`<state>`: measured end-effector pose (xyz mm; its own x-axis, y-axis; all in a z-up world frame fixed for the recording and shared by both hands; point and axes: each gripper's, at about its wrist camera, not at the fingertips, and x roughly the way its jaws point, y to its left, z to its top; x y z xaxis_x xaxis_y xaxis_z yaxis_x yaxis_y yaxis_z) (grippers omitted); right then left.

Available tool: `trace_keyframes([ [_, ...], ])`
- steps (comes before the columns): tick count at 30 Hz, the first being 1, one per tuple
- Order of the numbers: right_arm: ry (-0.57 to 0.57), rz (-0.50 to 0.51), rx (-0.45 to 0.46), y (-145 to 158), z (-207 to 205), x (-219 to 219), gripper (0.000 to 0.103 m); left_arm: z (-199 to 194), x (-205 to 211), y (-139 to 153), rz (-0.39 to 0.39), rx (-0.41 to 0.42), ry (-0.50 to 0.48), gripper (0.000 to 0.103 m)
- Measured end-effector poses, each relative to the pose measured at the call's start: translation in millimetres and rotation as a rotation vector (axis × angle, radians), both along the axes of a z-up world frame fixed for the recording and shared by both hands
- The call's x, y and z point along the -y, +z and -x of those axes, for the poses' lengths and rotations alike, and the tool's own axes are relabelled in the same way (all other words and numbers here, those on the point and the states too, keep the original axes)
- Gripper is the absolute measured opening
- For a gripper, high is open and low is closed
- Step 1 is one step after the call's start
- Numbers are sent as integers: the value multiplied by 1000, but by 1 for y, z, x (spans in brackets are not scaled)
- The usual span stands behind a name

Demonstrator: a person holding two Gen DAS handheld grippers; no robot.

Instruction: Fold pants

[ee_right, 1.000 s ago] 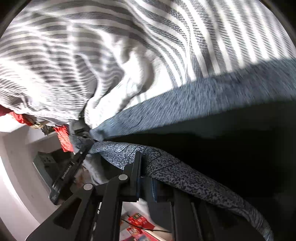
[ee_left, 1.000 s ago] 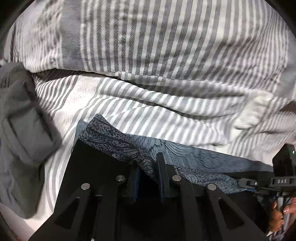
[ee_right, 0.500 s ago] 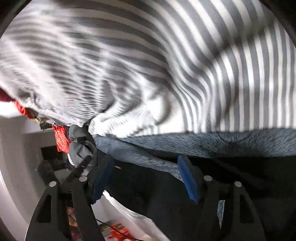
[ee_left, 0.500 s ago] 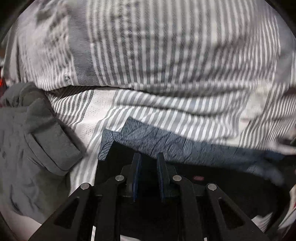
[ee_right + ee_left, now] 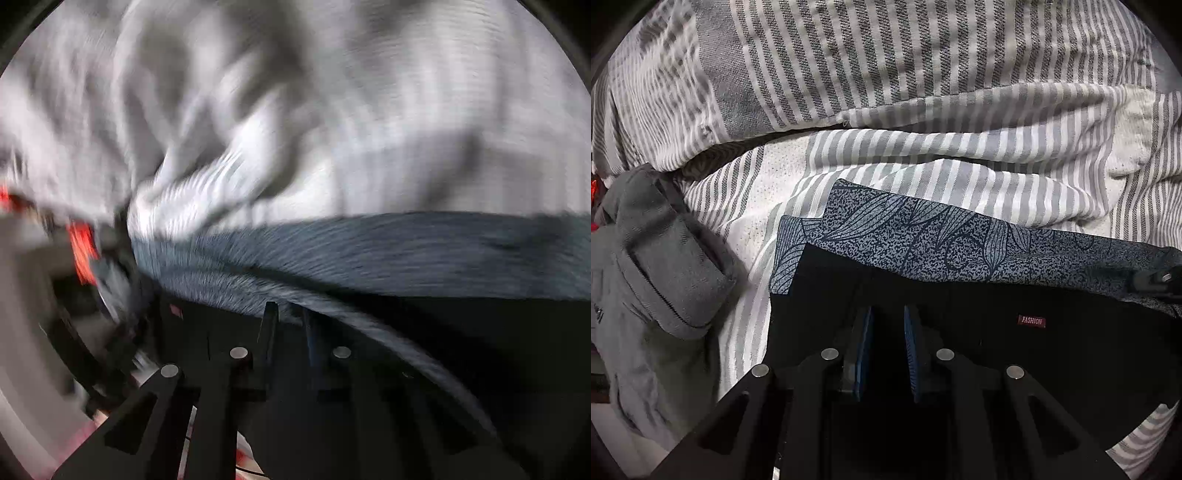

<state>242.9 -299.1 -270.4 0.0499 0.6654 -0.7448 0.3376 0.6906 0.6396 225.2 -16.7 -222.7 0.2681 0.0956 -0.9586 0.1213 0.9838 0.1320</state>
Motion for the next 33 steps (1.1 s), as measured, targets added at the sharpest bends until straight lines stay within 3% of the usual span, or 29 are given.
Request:
trace_keyframes([
  [1, 11, 19, 29, 10, 3, 5, 19, -1, 1, 2, -7, -6, 11, 19],
  [2, 31, 43, 56, 21, 7, 8, 32, -1, 4, 5, -13, -13, 22, 19],
  [3, 44, 64, 79, 32, 12, 12, 55, 0, 6, 8, -13, -20, 30, 19],
  [5, 40, 97, 125, 53, 27, 19, 70, 8, 16, 18, -2, -20, 24, 19],
  [11, -67, 247, 150, 92, 105, 62, 70, 51, 78, 40, 64, -53, -110, 19],
  [15, -182, 361, 150, 113, 176, 91, 70, 89, 135, 50, 114, -83, -269, 19],
  [21, -388, 428, 91, 136, 301, 128, 70, 150, 212, 50, 207, -127, -482, 19],
  [25, -514, 417, -8, 115, 382, 129, 70, 188, 247, 48, 272, -159, -564, 19],
  [28, -601, 380, -39, 95, 425, 123, 70, 210, 263, 45, 272, -166, -629, 19],
  [33, -709, 267, -70, 54, 460, 112, 70, 236, 276, 42, 292, -194, -693, 19],
])
